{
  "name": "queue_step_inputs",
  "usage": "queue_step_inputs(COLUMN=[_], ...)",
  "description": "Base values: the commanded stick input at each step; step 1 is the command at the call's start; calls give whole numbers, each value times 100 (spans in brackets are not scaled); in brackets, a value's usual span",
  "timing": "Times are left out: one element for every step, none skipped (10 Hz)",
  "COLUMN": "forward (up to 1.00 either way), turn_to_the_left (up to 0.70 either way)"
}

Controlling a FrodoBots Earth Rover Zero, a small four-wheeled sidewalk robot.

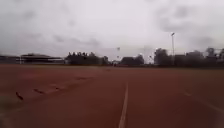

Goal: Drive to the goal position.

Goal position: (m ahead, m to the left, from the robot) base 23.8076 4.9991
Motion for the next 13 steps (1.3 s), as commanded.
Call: queue_step_inputs(forward=[50,50,50,50,50,50,50,50,50,50,50,50,50], turn_to_the_left=[0,0,0,0,0,0,0,0,-6,-21,-50,-50,-50])
